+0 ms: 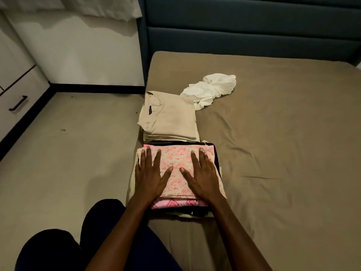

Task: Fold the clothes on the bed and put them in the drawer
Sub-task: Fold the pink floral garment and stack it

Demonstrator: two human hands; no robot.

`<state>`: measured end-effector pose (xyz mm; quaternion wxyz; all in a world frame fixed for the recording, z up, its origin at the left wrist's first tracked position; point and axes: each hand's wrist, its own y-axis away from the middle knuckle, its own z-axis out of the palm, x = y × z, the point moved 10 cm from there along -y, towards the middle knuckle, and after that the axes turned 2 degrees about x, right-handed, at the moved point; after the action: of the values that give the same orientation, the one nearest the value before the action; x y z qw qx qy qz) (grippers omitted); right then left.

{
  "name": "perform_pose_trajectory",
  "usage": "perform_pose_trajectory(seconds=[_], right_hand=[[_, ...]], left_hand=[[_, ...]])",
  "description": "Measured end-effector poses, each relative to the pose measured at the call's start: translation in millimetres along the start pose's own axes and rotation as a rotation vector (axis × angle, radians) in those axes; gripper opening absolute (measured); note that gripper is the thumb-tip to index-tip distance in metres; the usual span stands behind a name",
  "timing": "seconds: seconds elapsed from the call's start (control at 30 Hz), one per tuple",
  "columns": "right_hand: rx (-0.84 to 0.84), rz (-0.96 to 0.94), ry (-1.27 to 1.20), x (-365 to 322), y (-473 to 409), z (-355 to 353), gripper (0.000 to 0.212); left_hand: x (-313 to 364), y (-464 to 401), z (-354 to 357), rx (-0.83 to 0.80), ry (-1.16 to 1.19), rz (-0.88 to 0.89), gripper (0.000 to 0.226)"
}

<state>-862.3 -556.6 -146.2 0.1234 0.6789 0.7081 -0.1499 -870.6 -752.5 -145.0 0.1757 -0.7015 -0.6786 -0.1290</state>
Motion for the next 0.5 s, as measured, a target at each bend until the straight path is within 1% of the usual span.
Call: perform_pose_trajectory(seconds=[0.1,0.17,0.23,0.3,0.33,0.37,0.47,0.5], right_hand=[[-0.036,0.030,-0.073,12.0,-0.8,11.4,0.092],[-0.041,0.032,-0.101,12.2,-3.2,10.7,0.098],[-0.052,0.037,-0.117,10.8,-2.2,8.9,0.100],[-0.036,0.045,-0.175,12.8,-4.0,4.3,0.092],[0.006,0.050,-0.222,17.0,-7.5,-0.6,0.084],[0.091,0.045,-0.253,21.5,-10.3,-9.9,0.075],[0.394,-0.026,-0.330,43.4,-36.4,-42.9,0.046],[0.441,-0.009,-0.418,59.9,-54.5,-45.8,0.037]], left_hand=[[-7.6,-0.1,9.2,0.009,0.044,-0.006,0.093],[-6.0,-1.9,10.7,-0.017,0.038,-0.015,0.095],[-2.9,-2.3,7.2,-0.041,-0.028,-0.029,0.097],[4.5,-5.6,-0.3,-0.056,-0.142,-0.046,0.100],[12.2,-10.0,-5.6,-0.033,-0.180,-0.048,0.099],[21.9,-13.1,-13.4,0.018,-0.205,-0.034,0.095],[61.6,-34.6,-24.8,0.205,-0.236,0.093,0.075],[76.5,-48.9,-20.9,0.243,-0.225,0.144,0.068]])
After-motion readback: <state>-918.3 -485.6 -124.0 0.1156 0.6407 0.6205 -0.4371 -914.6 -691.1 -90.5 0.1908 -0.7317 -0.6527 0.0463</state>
